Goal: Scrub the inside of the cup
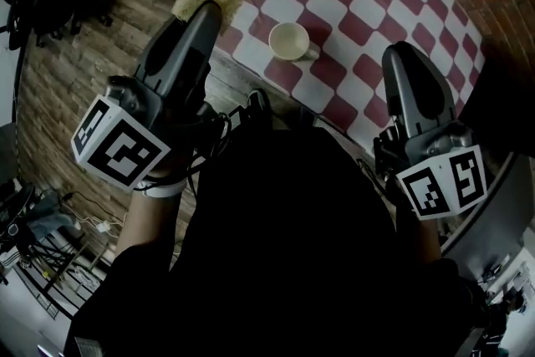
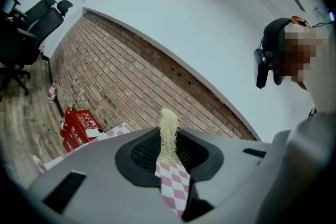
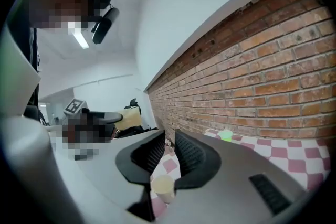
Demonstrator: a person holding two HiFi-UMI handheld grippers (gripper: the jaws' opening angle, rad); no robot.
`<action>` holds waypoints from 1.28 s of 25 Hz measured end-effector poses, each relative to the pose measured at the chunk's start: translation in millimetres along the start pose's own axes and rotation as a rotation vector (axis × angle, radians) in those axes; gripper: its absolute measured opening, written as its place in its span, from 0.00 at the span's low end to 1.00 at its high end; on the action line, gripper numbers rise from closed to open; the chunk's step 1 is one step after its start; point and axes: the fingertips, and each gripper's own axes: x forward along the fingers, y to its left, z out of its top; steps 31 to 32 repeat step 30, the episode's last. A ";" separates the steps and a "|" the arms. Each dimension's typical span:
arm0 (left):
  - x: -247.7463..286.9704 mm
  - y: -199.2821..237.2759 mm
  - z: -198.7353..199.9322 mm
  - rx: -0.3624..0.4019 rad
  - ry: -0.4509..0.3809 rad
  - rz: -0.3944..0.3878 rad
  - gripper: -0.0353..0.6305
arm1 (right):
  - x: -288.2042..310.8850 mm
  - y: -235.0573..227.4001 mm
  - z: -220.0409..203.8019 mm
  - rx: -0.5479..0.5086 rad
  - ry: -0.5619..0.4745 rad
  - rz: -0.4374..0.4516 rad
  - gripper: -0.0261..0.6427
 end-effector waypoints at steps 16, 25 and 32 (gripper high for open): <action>-3.4 0.0 -4.0 0.060 0.021 0.019 0.17 | 3.0 29.9 6.4 -0.135 -0.025 0.064 0.12; 0.1 -1.7 -7.1 0.053 0.035 0.013 0.17 | 0.2 30.5 5.5 -0.138 -0.021 0.052 0.12; -0.7 -0.1 -7.9 0.049 0.035 0.014 0.17 | 0.3 30.9 4.0 -0.144 -0.018 0.050 0.12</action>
